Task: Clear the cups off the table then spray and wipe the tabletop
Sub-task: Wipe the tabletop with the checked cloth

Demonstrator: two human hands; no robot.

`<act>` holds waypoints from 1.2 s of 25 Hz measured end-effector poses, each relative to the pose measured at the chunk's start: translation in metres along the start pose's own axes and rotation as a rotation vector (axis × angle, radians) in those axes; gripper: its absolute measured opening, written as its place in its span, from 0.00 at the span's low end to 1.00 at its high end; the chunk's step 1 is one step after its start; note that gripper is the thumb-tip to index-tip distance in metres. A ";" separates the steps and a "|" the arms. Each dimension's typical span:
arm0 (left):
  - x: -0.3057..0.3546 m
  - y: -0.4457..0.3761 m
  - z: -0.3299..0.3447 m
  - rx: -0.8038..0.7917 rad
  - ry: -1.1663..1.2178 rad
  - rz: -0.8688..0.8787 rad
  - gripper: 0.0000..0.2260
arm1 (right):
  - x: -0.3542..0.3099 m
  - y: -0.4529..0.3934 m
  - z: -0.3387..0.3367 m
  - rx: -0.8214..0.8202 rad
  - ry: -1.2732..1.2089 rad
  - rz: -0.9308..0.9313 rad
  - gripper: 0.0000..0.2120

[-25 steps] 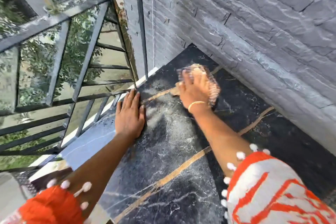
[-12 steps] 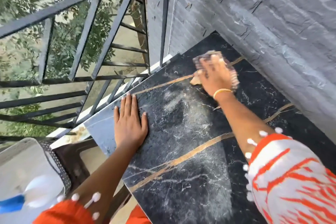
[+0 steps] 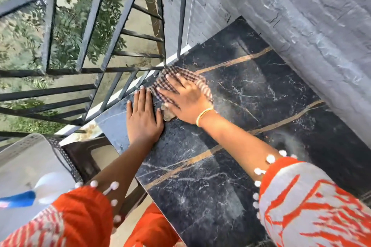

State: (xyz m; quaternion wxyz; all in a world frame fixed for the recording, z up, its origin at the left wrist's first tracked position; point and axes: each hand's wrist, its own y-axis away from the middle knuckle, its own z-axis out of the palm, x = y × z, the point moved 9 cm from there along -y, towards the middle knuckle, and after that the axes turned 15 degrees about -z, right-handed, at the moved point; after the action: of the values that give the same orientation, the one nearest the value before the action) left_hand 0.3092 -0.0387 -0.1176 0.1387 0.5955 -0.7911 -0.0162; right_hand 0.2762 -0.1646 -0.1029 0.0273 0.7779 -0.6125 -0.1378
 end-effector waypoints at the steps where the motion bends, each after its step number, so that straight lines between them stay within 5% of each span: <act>1: 0.000 0.000 0.000 0.001 0.005 0.000 0.31 | 0.021 0.004 -0.004 0.027 0.027 0.001 0.24; 6: 0.002 -0.001 -0.002 0.006 0.011 -0.008 0.31 | 0.192 0.127 -0.013 0.227 -0.034 0.738 0.26; 9: 0.001 -0.001 -0.001 0.004 0.011 -0.008 0.31 | 0.213 0.168 -0.003 0.221 -0.115 0.988 0.27; 12: 0.001 0.000 -0.001 0.006 0.009 -0.006 0.31 | 0.159 0.133 -0.004 0.193 -0.056 0.871 0.27; 18: 0.002 0.002 -0.002 0.013 0.019 0.019 0.31 | -0.070 0.102 0.032 -0.002 -0.166 0.253 0.27; 20: 0.001 0.002 -0.002 0.016 0.019 0.019 0.30 | -0.084 0.116 0.027 0.027 -0.147 0.085 0.25; 22: 0.001 0.002 -0.001 0.025 0.020 0.023 0.30 | -0.026 0.139 0.021 0.082 -0.122 0.195 0.24; 26: 0.001 -0.001 0.000 0.061 0.023 0.012 0.30 | 0.142 0.233 0.022 0.042 -0.001 0.720 0.27; 30: -0.002 -0.002 0.003 0.078 0.037 0.002 0.29 | 0.172 0.263 0.028 0.125 -0.126 1.035 0.28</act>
State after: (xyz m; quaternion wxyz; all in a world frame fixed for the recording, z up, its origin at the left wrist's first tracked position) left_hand 0.3107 -0.0378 -0.1211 0.1300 0.5999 -0.7890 0.0256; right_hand 0.0569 -0.3920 -0.1058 0.0083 0.3639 -0.9242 -0.1159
